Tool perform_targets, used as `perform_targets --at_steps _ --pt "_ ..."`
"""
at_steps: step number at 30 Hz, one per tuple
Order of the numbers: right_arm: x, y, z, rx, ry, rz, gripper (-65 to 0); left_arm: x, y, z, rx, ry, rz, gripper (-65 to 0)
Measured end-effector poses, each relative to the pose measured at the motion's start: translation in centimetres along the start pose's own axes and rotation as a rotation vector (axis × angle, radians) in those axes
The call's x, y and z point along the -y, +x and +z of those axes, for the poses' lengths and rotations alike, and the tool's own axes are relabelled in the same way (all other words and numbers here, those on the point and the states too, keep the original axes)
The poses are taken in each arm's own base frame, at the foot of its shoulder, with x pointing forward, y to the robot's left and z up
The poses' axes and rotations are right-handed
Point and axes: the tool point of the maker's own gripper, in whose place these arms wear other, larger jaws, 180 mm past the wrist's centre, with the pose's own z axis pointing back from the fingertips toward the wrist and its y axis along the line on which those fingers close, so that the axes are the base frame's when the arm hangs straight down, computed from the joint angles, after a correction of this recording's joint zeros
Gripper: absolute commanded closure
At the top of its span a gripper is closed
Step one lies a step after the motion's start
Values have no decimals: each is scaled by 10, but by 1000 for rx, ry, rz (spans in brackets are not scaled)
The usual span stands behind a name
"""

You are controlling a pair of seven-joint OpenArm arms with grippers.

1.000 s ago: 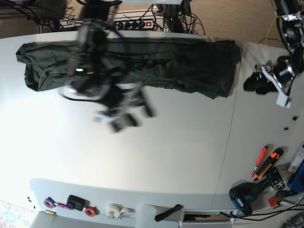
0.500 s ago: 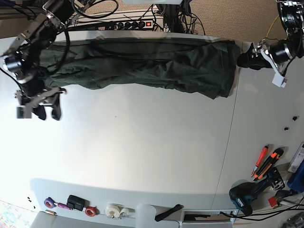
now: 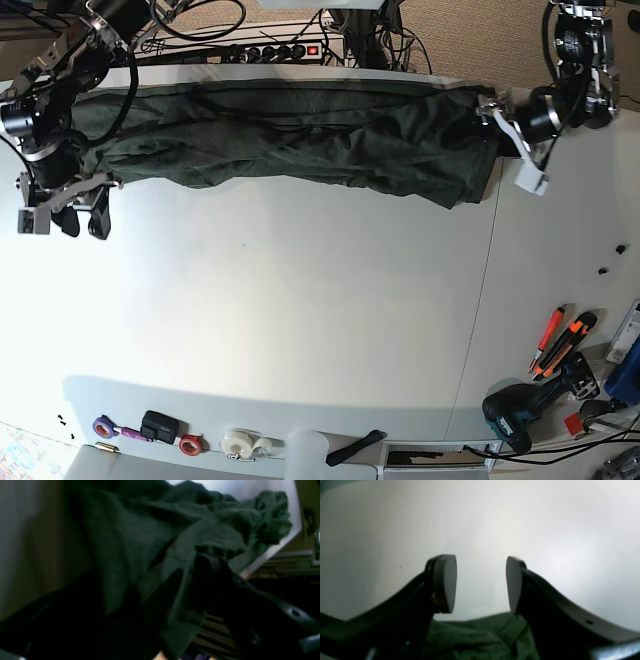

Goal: Layout the t-shirt on the table in an organized manner, then fold the t-shirt properly
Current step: 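Grasp the strip's end with the left gripper, right gripper holding the collar end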

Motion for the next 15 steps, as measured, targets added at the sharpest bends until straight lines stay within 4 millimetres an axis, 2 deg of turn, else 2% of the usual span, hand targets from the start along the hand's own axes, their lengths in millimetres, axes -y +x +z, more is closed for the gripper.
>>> perform_targets --at_steps 3,4,5,7,8,11,13,15 --pt "0 -7 2 -19 1 0 -313 11 -5 -9 -15 -37 -12 -419" --pt "0 -8 2 -23 0 0 -313 13 -6 -9 -18 -47 -24 -373" --pt "0 -10 3 -26 0 0 -313 13 -8 -10 -27 -46 -38 -289" --pt "0 -12 3 -31 0 0 -313 8 -15 -10 -55 -25 -45 -57" --pt "0 -12 3 -33 0 0 -313 6 -16 -9 -52 -19 -38 0" --pt "0 -12 3 -33 0 0 -313 4 -10 -2 -12 -30 -49 0" --pt "0 -12 3 -33 0 0 -313 5 1 6 41 -65 -61 0" --pt "0 -12 3 -33 0 0 -312 15 20 16 107 -137 -111 0"
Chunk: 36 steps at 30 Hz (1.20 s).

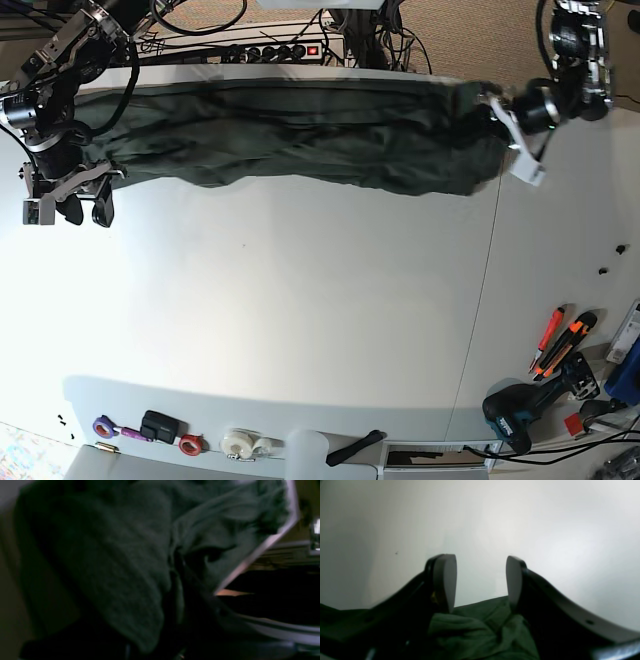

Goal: Layout the t-shirt on the table in an organized manner, then fold the t-shirt properly
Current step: 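Grasp the strip's end with the left gripper, right gripper holding the collar end, then fold the strip's end with the left gripper toward the right gripper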

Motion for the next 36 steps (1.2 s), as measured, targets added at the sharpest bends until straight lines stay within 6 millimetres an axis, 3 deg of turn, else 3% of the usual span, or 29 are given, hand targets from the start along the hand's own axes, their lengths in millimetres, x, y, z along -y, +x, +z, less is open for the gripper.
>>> perform_targets --at_steps 4,8,11,16,20,28,36 --pt "14 -11 1 -63 -75 25 -311 19 29 -1 65 -90 -32 0" --pt "34 -16 4 -91 -191 -6 -311 45 28 -9 65 -163 -42 0" --pt "42 -18 6 -102 -234 -15 -311 76 37 -19 100 -243 -84 0" --pt "43 -20 7 -105 -242 -10 -311 109 24 -57 9 -319 -172 0" --pt "53 -34 14 -159 -297 4 -311 132 26 -85 -10 -353 -260 0" --pt "105 -36 49 -172 -485 2 -311 169 24 -125 -40 -385 -418 0" --pt "124 -31 65 -156 -544 -6 -311 178 -1 -148 -141 -332 -509 0"
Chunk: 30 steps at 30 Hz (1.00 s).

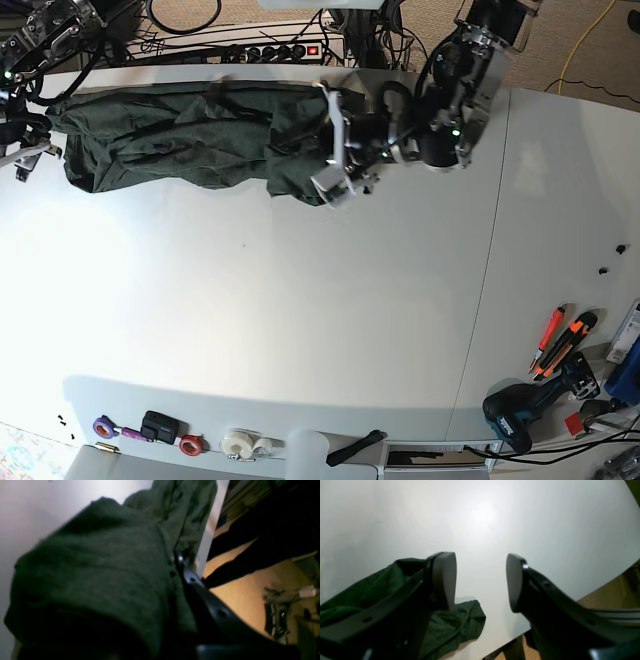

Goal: Layout the t-shirt on the table in an organized manner, then fold the t-shirt properly
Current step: 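Fold the strip's end with the left gripper toward the right gripper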

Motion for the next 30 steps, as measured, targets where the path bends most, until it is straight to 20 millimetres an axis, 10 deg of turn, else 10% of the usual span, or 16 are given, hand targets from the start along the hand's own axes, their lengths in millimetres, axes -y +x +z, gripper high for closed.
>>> perform_targets --at_steps 30 --pt "-8 4 0 25 42 -28 -311 24 -2 -4 -103 -193 16 0"
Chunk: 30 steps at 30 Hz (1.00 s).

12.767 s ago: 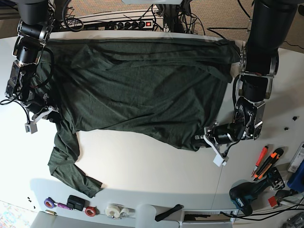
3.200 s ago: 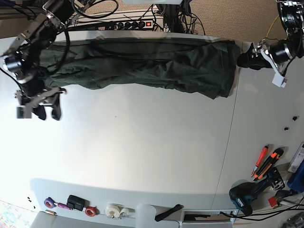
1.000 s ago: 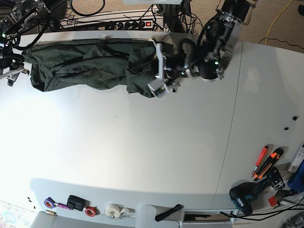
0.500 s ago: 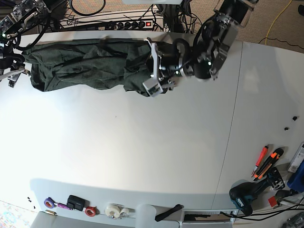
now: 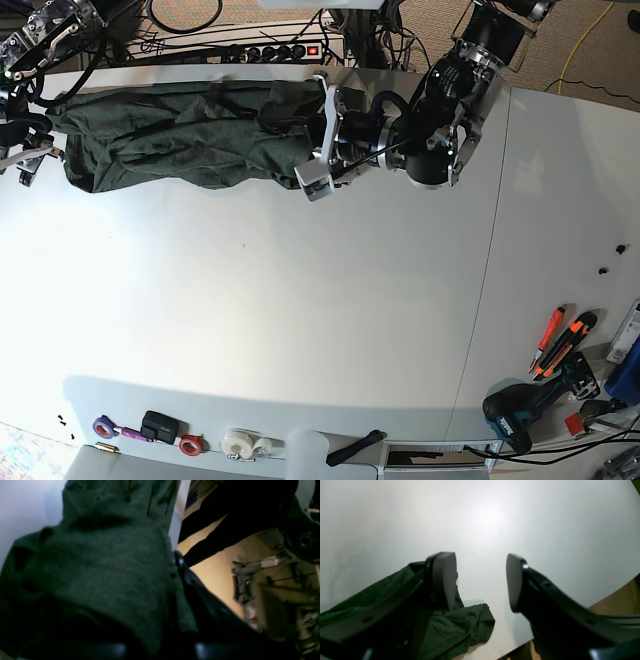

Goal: Layout the t-shirt on the table in an organized manner, then fold the t-shirt properly
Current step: 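Fold the strip's end with the left gripper toward the right gripper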

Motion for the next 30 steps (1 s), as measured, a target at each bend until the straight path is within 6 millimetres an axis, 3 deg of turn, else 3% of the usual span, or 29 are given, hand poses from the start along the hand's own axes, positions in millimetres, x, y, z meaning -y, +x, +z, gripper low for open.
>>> perform_targets --at_steps 4,13,15,17,24,30 --pt "0 0 0 1 1 -1 -311 -11 5 0 25 64 -28 0" --pt "0 0 0 1 2 -1 -311 -14 10 0 53 80 -39 -3" --pt "0 0 0 1 1 -2 -311 -15 17 -3 91 94 -50 -150" --pt "0 0 0 1 1 -2 -311 -11 28 -7 147 90 -51 -245" --pt "0 0 0 0 1 -2 -311 27 28 -47 111 1 -132 -252" --pt "0 0 0 0 1 -2 -311 52 24 -85 65 41 -255 -252"
